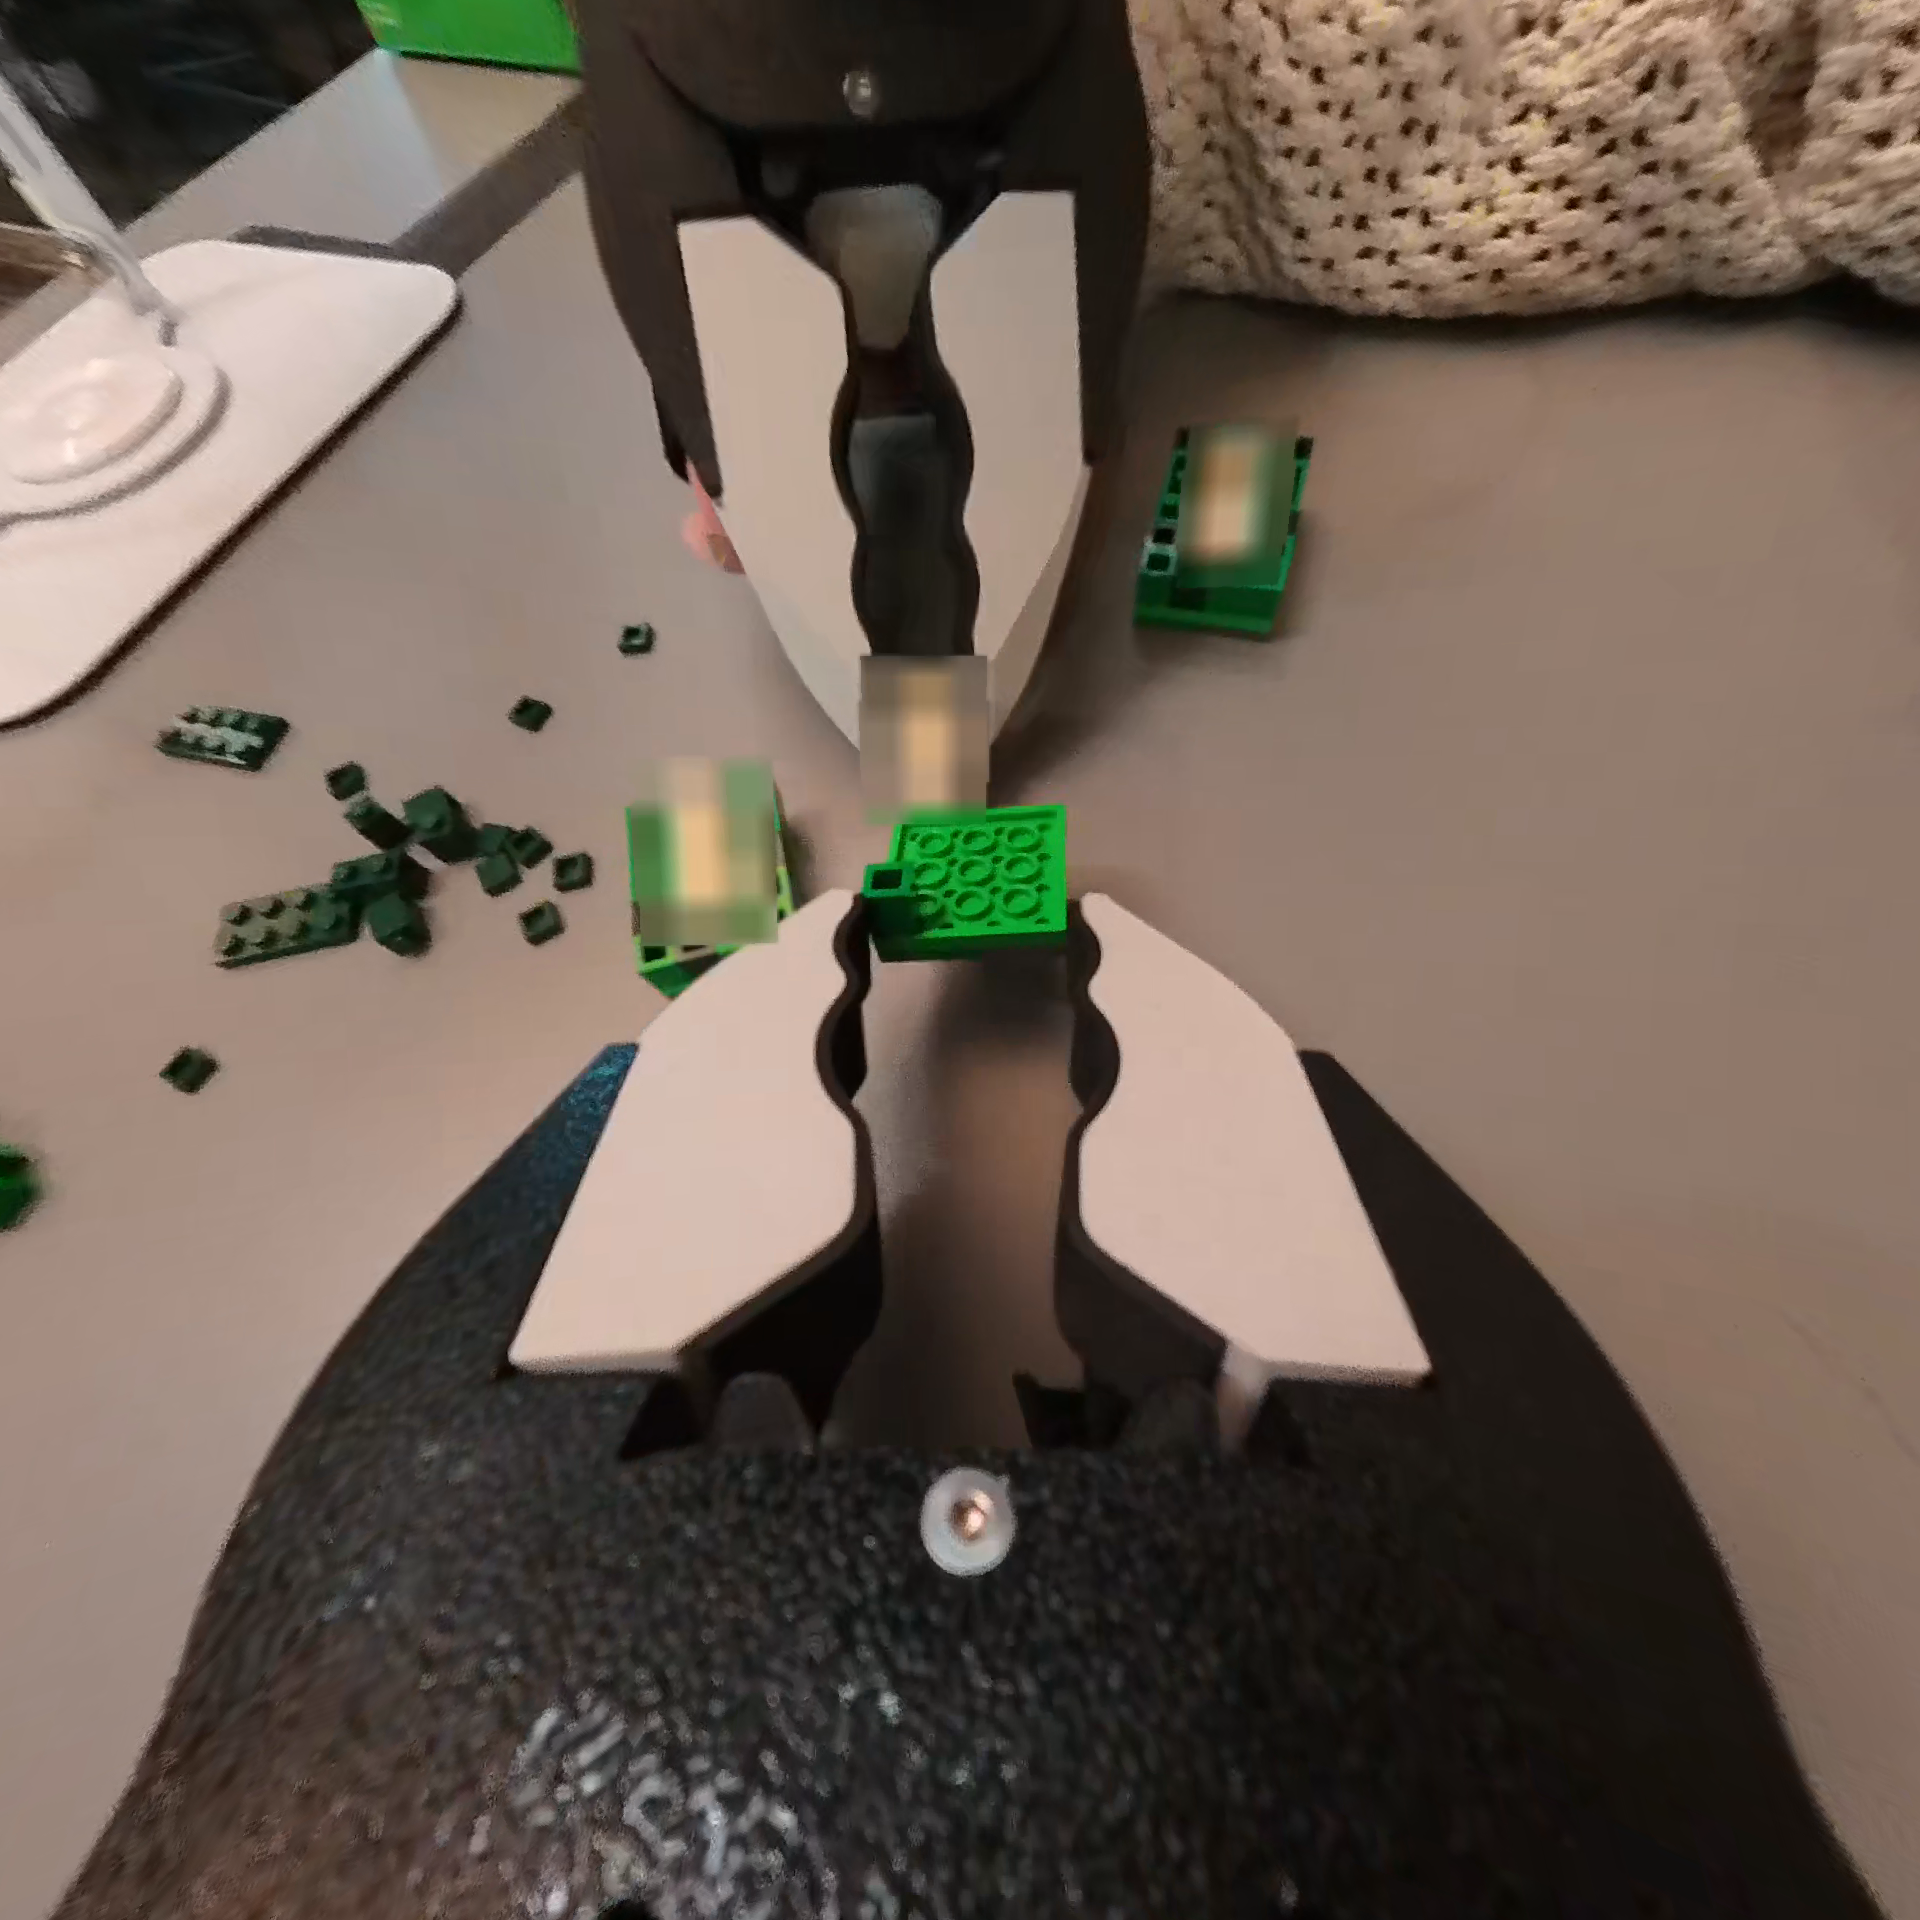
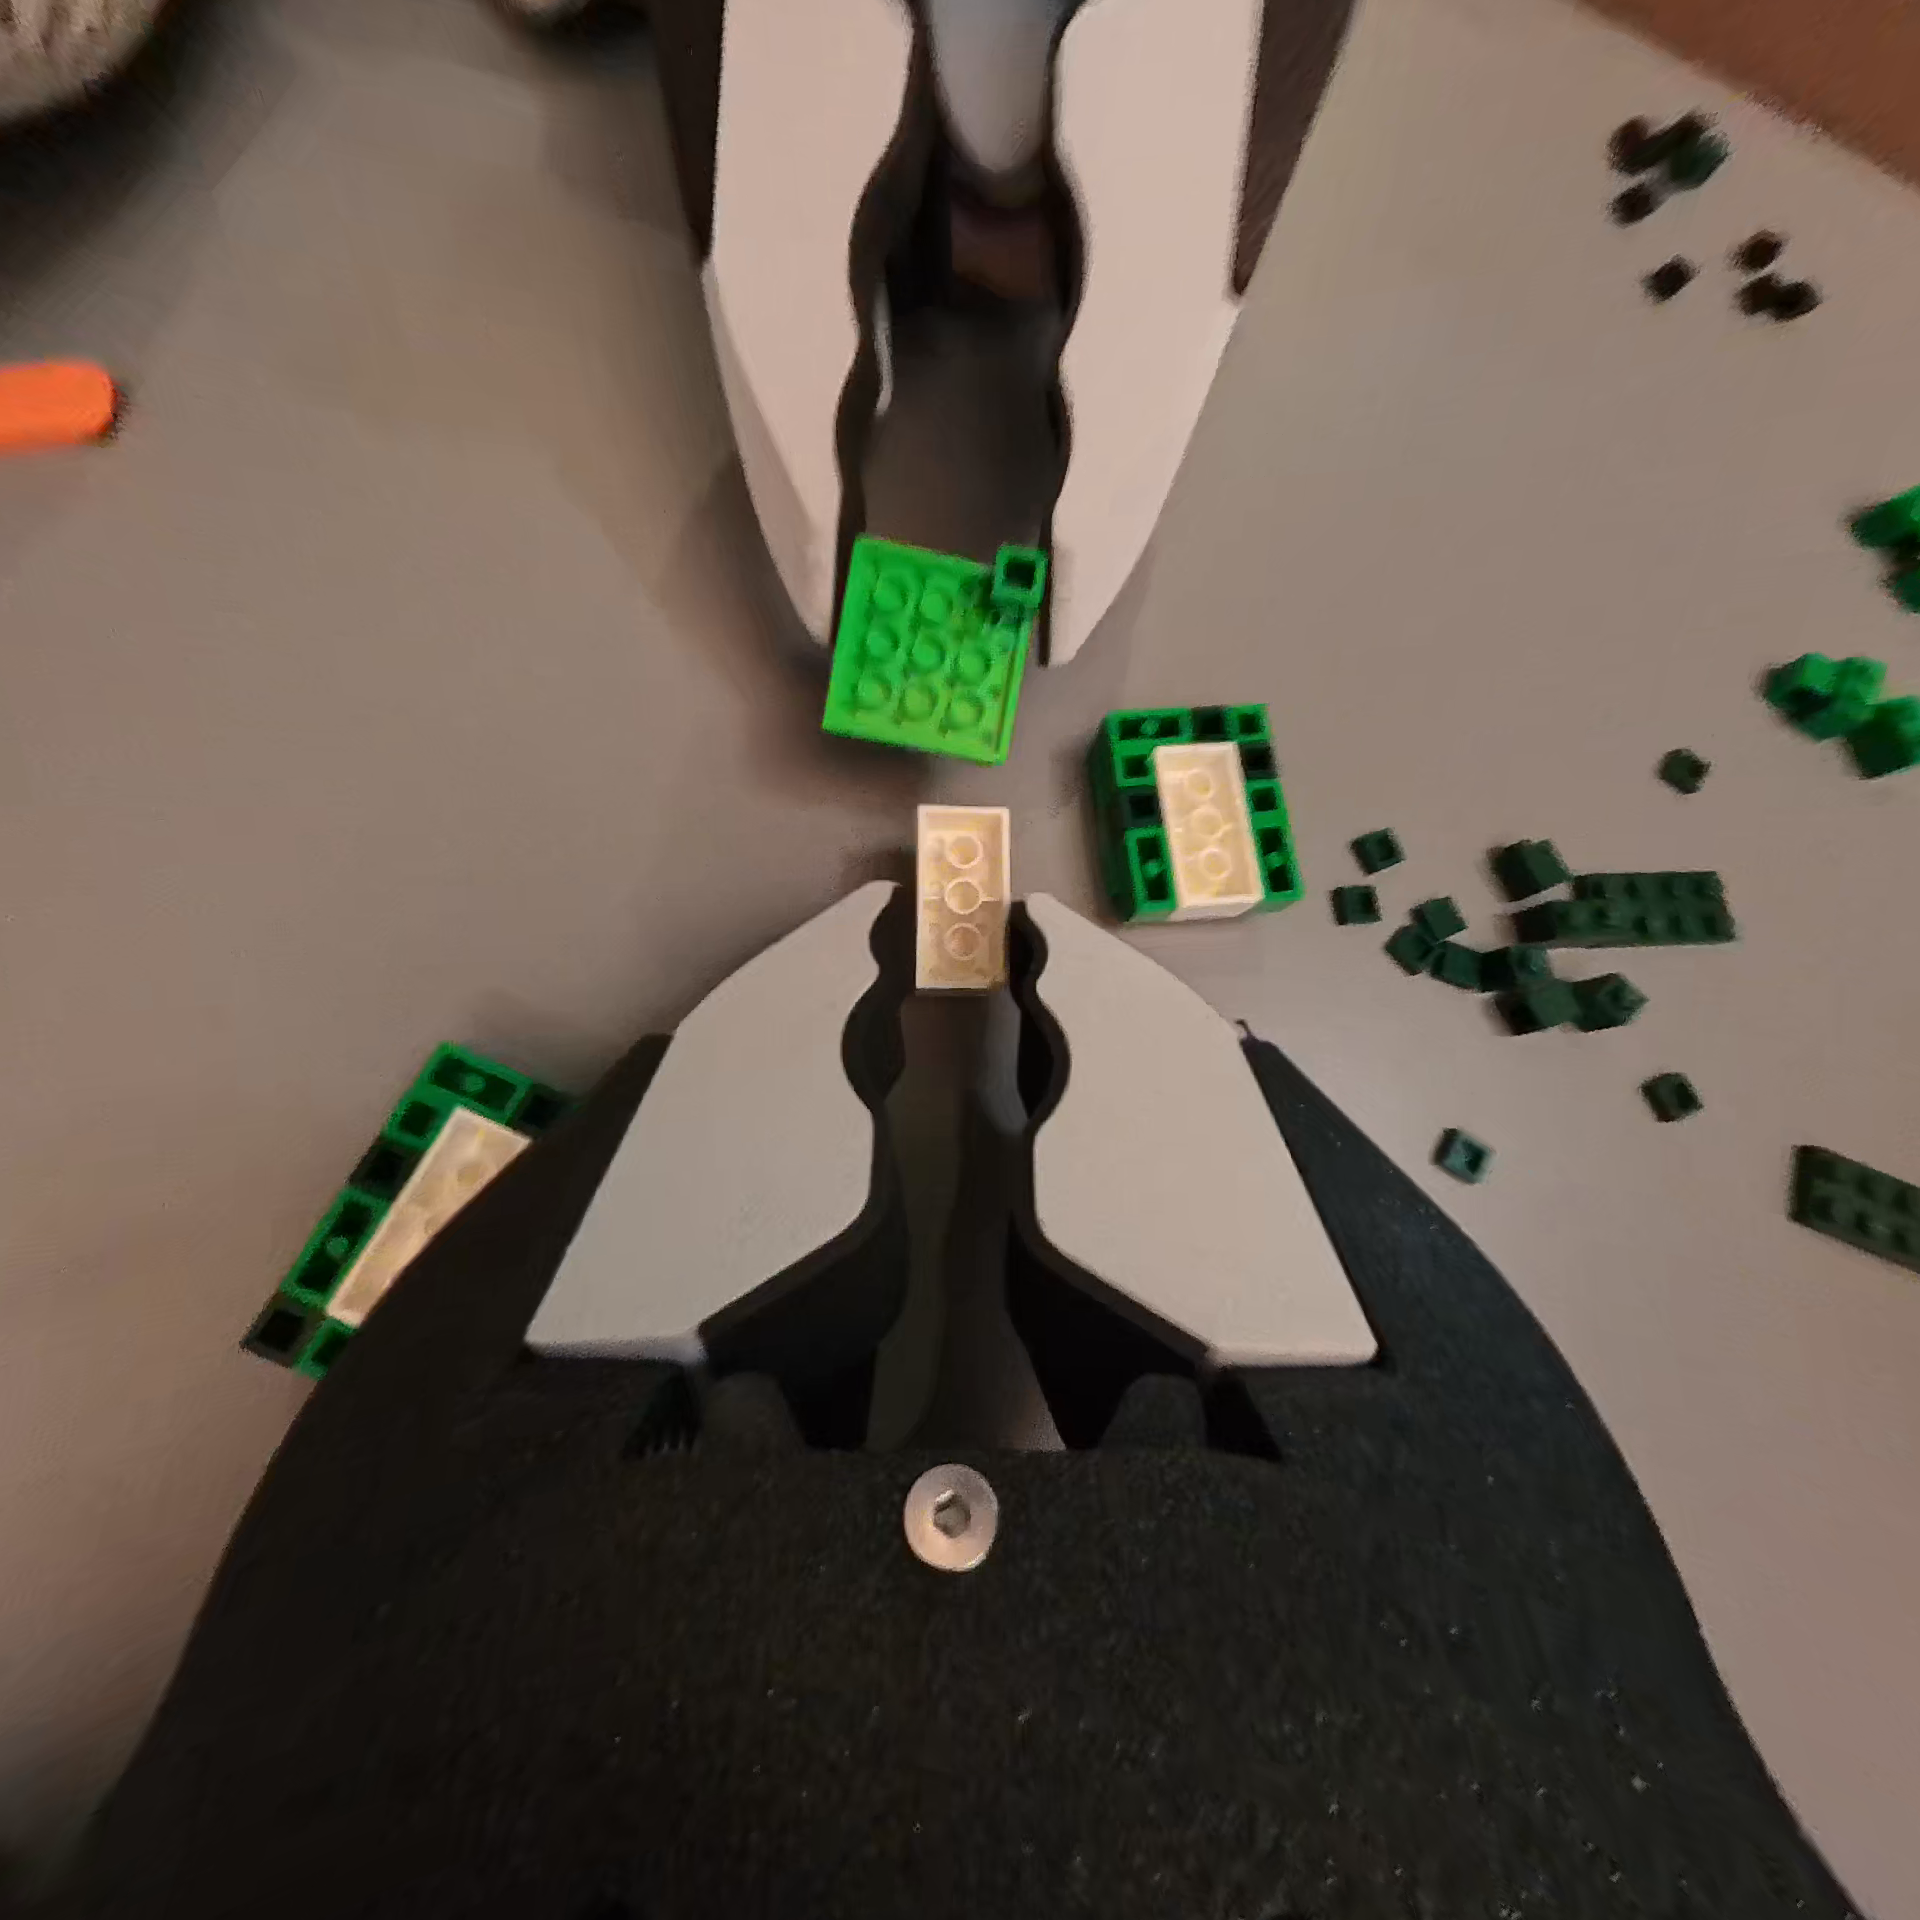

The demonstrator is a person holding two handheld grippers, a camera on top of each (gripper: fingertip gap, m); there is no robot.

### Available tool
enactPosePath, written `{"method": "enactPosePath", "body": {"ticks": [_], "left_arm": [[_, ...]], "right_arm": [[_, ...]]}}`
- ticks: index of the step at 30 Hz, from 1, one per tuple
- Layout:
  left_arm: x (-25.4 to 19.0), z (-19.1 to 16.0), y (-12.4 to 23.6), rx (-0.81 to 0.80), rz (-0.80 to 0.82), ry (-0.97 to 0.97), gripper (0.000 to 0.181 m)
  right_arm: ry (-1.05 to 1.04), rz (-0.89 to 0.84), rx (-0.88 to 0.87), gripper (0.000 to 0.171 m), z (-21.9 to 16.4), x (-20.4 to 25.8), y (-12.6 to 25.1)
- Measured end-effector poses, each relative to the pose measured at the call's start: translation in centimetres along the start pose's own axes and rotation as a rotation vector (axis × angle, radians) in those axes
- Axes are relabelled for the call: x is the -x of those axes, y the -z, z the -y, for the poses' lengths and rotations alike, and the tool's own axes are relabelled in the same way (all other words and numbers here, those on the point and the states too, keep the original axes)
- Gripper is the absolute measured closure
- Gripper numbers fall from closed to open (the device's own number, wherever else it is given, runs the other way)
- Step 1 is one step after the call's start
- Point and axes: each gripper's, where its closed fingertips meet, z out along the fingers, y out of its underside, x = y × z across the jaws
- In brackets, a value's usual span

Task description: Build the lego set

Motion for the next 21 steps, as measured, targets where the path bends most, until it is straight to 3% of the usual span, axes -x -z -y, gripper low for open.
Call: {"method": "enactPosePath", "body": {"ticks": [5, 11, 21], "left_arm": [[1.1, 1.5, -0.1, -0.082, 0.121, -0.006, 0.146], [1.2, 2.6, -0.3, -0.139, 0.196, -0.039, 0.146], [0.8, 3.3, -0.3, -0.185, 0.187, -0.042, 0.146]], "right_arm": [[-0.042, -0.009, -0.125, 0.154, 3.0, -0.1, 1.3], [-0.043, -0.053, -0.055, 0.154, 3.7, -0.2, 1.6], [0.017, -0.089, 0.012, 0.154, 3.8, 0.2, 2.2]]}}
